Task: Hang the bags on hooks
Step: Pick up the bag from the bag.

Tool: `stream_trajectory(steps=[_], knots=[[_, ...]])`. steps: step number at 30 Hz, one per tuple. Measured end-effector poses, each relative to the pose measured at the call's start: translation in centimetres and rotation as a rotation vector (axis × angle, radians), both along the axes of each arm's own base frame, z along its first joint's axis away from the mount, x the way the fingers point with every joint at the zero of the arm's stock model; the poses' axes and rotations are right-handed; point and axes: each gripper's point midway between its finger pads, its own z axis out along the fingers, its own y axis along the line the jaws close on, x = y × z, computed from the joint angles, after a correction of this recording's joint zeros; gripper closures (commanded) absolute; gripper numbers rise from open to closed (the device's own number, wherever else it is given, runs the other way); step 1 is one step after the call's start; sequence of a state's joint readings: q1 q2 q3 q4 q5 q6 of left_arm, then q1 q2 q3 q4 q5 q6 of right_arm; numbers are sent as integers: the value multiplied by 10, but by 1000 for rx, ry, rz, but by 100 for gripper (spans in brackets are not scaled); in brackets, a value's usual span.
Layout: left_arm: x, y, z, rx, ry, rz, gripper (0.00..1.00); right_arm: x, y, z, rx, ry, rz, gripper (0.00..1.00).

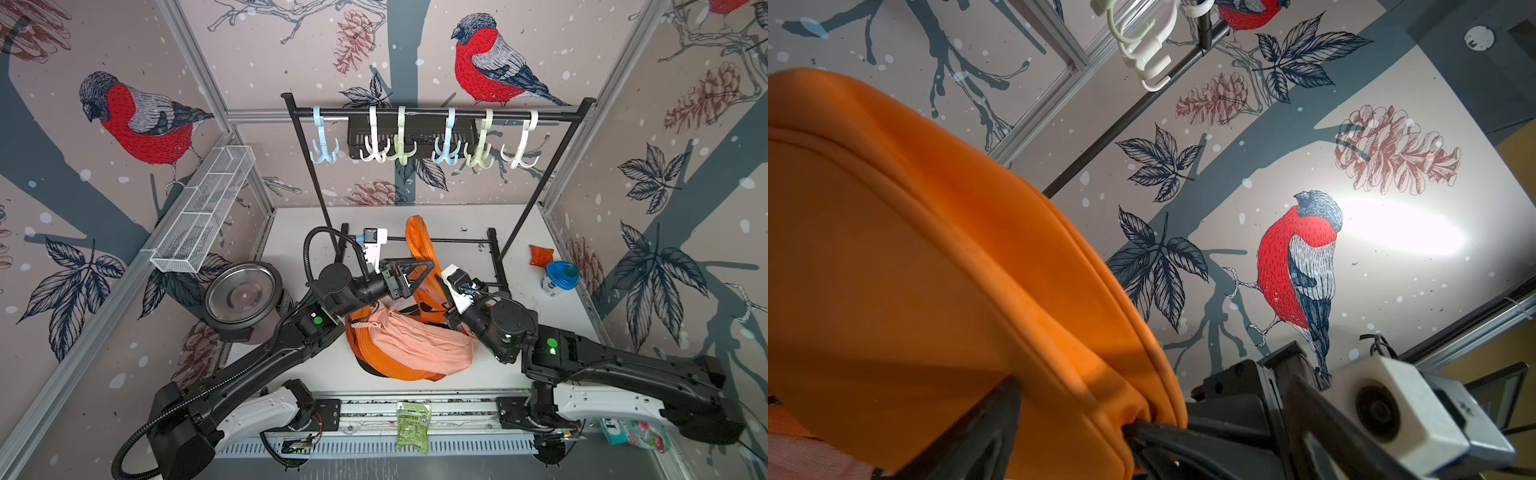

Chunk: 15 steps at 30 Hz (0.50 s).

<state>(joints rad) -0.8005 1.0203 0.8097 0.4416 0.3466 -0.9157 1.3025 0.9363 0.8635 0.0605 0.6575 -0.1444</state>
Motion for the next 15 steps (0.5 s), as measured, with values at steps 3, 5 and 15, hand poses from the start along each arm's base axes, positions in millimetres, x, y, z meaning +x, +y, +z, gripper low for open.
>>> stream_trajectory(steps=[3, 5, 15], knots=[[2, -2, 0, 3, 5, 1, 6, -3, 4, -1, -18, -16, 5, 99], [3, -3, -1, 9, 10, 2, 7, -4, 7, -2, -37, -29, 0, 99], [7, 1, -15, 81, 48, 39, 20, -2, 19, -12, -163, -99, -46, 99]])
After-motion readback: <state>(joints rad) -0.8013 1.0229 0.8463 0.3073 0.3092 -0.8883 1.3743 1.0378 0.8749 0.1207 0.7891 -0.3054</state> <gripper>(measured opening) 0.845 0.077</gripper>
